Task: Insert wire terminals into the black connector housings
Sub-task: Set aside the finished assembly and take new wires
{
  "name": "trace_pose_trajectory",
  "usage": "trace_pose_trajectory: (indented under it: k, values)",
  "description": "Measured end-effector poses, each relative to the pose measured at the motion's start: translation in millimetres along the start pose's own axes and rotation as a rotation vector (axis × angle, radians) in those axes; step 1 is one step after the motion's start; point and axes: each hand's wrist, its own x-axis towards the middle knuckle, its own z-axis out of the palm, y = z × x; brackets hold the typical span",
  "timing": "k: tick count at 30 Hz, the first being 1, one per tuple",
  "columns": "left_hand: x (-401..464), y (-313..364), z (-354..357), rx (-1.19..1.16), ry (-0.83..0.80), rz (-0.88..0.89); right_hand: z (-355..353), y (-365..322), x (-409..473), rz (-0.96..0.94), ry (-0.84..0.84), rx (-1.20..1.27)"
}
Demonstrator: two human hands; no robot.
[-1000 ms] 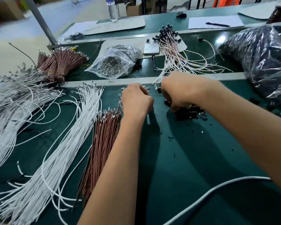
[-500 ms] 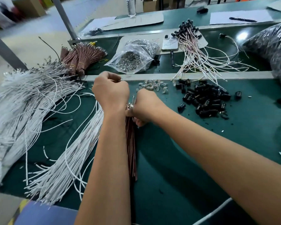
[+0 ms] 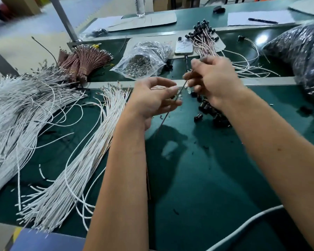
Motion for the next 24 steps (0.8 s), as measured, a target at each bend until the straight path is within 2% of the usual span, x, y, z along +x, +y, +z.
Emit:
trace_pose_trajectory:
  k: [3,5,7,10,14,17,21,24]
  values:
    - [-1,-3,33,-0.116,-0.234,-0.054,-37,-11,4,-0.107,0.167,0.002]
    - [1,-8,50,-0.153,-0.246,-0.052,-53,-14,3,-0.129,0.214,0.026]
    - [5,-13,71,-0.231,-0.196,-0.037,-68,-13,0,-0.129,0.238,0.019]
    - [11,-23,94,-0.396,-0.046,0.023,-79,0,-11,-0.067,0.226,-0.194]
    - [17,-41,108,-0.359,0.09,0.2,-81,25,-36,0.046,-0.073,-0.374]
    - [16,-52,111,-0.399,0.056,0.251,-82,36,-46,0.026,-0.129,-0.362]
    - [14,-57,110,-0.404,0.015,0.268,-80,41,-48,0.027,-0.083,-0.265]
    - [15,-59,105,-0.32,0.064,0.325,-80,40,-48,0.053,-0.027,-0.095]
